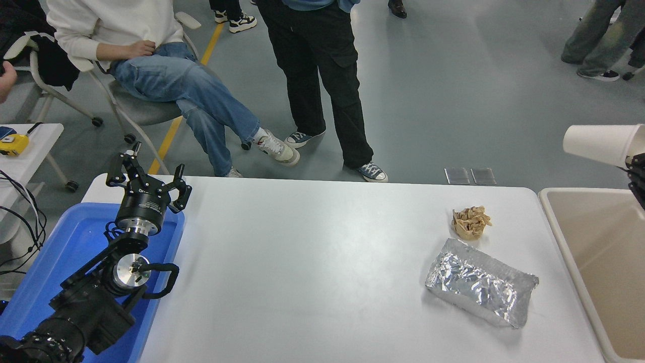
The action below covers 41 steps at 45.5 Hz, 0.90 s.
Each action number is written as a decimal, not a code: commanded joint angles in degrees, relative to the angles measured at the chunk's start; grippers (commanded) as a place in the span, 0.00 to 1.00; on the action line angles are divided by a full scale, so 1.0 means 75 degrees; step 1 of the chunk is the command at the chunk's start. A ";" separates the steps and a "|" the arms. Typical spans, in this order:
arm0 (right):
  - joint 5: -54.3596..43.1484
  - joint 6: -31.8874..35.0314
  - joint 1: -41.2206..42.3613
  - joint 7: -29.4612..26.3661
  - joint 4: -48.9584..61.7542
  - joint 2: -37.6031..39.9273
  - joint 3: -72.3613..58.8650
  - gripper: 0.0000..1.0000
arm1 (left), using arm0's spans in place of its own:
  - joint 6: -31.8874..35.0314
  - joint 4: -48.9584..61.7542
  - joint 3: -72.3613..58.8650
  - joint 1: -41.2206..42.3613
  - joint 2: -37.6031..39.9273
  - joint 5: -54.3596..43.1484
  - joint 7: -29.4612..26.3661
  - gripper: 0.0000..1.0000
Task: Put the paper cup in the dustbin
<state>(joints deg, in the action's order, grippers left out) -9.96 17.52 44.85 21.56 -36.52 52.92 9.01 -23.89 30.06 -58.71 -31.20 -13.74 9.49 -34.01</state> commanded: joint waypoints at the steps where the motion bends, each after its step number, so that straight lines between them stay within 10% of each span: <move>1: 0.0378 -0.0004 -0.0647 -0.0015 0.1903 -0.1195 0.0112 0.00 | -0.0002 0.0000 0.0000 -0.0001 -0.0007 0.0000 0.0000 1.00; 19: 0.0612 -0.0051 -0.1292 -0.0155 0.5419 -0.3434 0.0124 0.00 | -0.0002 0.0000 0.0000 -0.0001 0.0004 0.0000 0.0000 1.00; 41: 0.1104 -0.2570 -0.1468 -0.1199 0.5397 -0.4196 0.0358 0.00 | -0.0002 0.0000 0.0000 -0.0001 -0.0007 0.0000 0.0000 1.00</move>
<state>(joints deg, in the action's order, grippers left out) -3.90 6.26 34.45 15.35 2.66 24.47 10.97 -23.90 30.06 -58.71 -31.20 -13.73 9.49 -34.01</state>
